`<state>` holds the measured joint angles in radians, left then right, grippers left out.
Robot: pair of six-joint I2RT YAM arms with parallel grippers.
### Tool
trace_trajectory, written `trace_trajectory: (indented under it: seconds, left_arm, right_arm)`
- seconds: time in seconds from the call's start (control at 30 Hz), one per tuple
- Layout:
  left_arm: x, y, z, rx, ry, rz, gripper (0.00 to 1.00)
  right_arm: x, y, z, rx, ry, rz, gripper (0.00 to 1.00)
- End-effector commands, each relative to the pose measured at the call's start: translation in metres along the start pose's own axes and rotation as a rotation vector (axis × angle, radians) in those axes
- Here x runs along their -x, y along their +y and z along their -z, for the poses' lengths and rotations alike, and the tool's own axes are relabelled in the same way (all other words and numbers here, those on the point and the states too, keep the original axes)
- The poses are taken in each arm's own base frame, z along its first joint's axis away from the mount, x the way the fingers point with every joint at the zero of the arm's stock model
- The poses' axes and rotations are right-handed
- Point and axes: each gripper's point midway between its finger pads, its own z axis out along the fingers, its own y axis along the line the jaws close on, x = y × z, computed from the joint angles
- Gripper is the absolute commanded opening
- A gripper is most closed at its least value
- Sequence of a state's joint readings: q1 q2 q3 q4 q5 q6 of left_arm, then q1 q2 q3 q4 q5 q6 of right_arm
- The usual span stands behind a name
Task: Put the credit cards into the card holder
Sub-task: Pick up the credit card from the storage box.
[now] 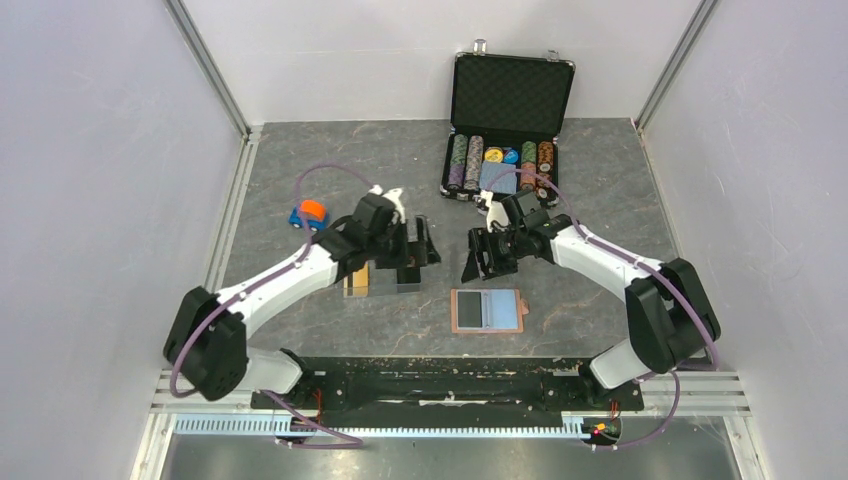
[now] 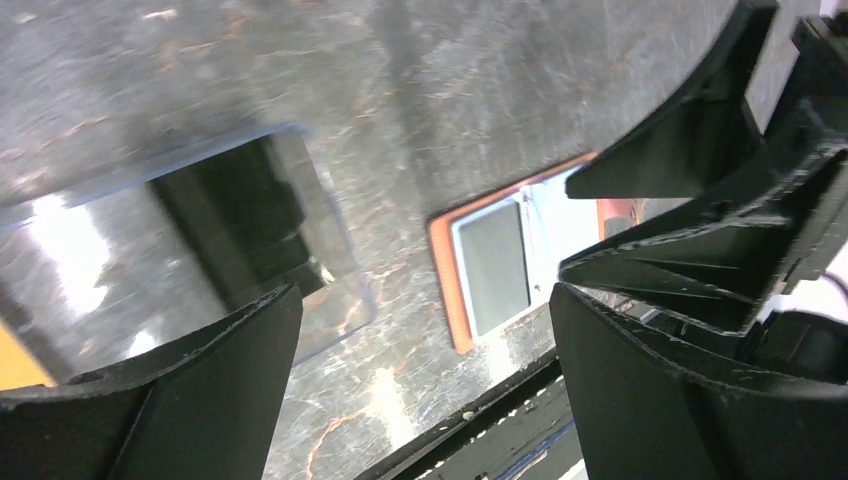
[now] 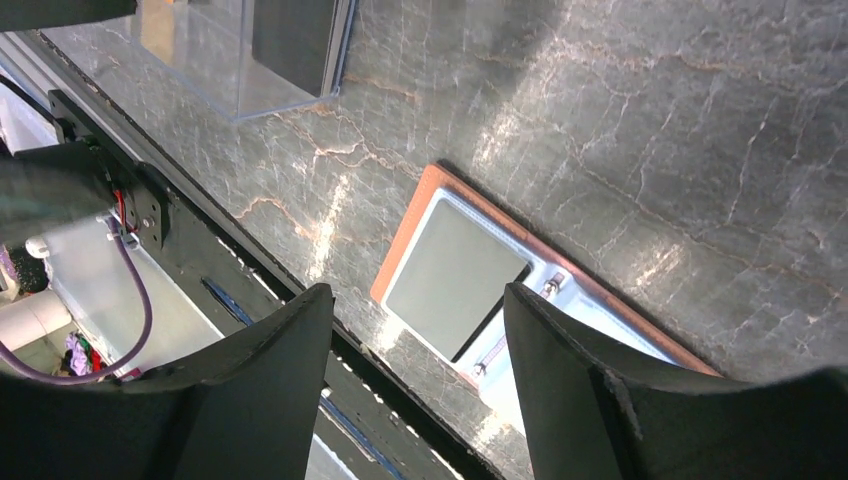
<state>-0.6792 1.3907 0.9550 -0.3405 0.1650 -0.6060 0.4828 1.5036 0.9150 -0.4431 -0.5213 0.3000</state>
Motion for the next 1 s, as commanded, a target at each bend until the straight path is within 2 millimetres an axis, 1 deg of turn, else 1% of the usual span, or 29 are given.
trace_trajectory:
  seconds: [0.0, 0.07, 0.17, 0.3, 0.37, 0.53, 0.57, 0.7, 0.8, 0.97]
  left_arm:
    - [0.021, 0.009, 0.018, -0.07, -0.116, 0.166, 1.0]
    - [0.015, 0.029, 0.022, -0.029, -0.109, 0.22, 1.0]
    - [0.006, 0.05, 0.026, 0.022, -0.089, 0.258, 1.0]
    - [-0.002, 0.072, 0.031, 0.123, -0.046, 0.225, 0.93]
    - [-0.008, 0.08, 0.029, 0.169, 0.001, 0.2, 0.89]
    - [-0.014, 0.084, 0.014, 0.183, 0.093, 0.18, 0.71]
    - [-0.013, 0.084, 0.01, 0.182, 0.101, 0.181, 0.69]
    - [-0.014, 0.085, -0.006, 0.171, 0.131, 0.192, 0.51]
    - [-0.017, 0.091, -0.016, 0.191, 0.152, 0.201, 0.46]
    - [-0.02, 0.103, -0.027, 0.249, 0.181, 0.204, 0.44]
  right_arm:
    - [0.019, 0.012, -0.002, 0.031, -0.014, 0.038, 0.66]
    - [0.02, 0.018, -0.005, 0.044, -0.004, 0.04, 0.66]
    - [0.02, 0.026, -0.013, 0.059, 0.013, 0.049, 0.66]
    - [0.023, 0.037, -0.026, 0.09, 0.029, 0.052, 0.66]
    - [0.027, 0.044, -0.032, 0.107, 0.036, 0.052, 0.65]
    - [0.036, 0.061, -0.046, 0.154, 0.051, 0.044, 0.6]
    - [0.036, 0.064, -0.049, 0.167, 0.053, 0.039, 0.6]
    - [0.041, 0.073, -0.058, 0.201, 0.057, 0.026, 0.59]
    - [0.043, 0.075, -0.065, 0.21, 0.072, 0.021, 0.59]
    - [0.046, 0.077, -0.076, 0.226, 0.087, 0.008, 0.59]
